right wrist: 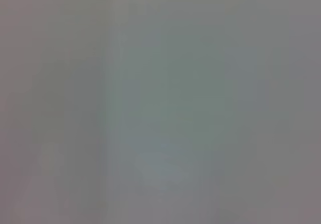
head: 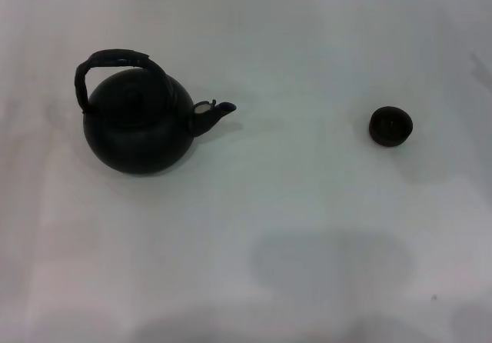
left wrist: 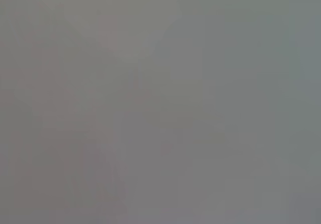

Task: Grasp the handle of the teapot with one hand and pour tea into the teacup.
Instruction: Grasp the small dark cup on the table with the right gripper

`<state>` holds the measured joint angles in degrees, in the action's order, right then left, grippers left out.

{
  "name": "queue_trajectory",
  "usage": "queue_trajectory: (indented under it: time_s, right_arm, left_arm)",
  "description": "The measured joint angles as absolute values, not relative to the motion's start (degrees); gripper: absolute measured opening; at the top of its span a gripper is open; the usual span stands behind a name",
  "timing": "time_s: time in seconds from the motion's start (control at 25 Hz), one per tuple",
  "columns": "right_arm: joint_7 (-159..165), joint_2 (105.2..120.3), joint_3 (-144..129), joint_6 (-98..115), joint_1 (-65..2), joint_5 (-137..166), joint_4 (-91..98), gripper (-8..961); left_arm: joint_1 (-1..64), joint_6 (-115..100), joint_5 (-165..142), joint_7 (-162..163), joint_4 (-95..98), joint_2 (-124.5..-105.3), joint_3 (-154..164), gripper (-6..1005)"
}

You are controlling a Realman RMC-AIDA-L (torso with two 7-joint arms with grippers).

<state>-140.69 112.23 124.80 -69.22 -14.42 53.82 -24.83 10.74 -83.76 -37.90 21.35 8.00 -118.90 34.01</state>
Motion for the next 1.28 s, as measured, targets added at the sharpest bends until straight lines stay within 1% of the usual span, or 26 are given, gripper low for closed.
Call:
queue_trajectory:
  time_s: [0.24, 0.32, 0.48, 0.64, 0.88, 1.0, 1.16, 1.28]
  right_arm:
    - [-125.91, 108.38, 124.98, -75.4, -13.41, 66.61, -33.88, 860]
    - [-121.37, 107.63, 125.09, -76.93, -13.55, 71.39, -37.46, 860]
    - [-111.3, 107.2, 125.25, -78.12, -14.85, 82.1, -44.38, 860]
    - [-102.24, 107.04, 125.3, -79.85, -18.26, 92.2, -48.39, 860]
    - [-96.06, 108.2, 124.92, -83.08, -21.28, 102.1, -52.42, 861]
    - [-93.5, 109.11, 124.82, -84.26, -22.77, 106.88, -52.83, 861]
    - [-92.04, 111.37, 124.81, -84.7, -24.2, 112.48, -53.03, 861]
    - [-91.85, 113.56, 124.8, -83.53, -24.82, 117.31, -53.67, 861]
  left_arm:
    - [10.72, -83.66, -37.9, 21.35, 8.0, -118.75, 34.01, 534]
    - [10.83, -83.58, -37.89, 21.32, 8.0, -118.74, 34.01, 534]
    - [11.19, -83.05, -37.87, 21.28, 8.0, -118.74, 34.01, 534]
    - [11.32, -82.89, -37.87, 21.28, 8.0, -118.74, 34.01, 534]
    - [11.41, -82.87, -37.87, 21.2, 8.0, -118.74, 34.01, 533]
    - [11.43, -82.87, -37.87, 21.18, 8.0, -118.74, 34.01, 533]
    - [11.43, -82.87, -37.88, 21.24, 8.0, -118.74, 34.01, 533]
    - [11.43, -82.87, -37.88, 21.23, 8.0, -118.74, 34.01, 533]
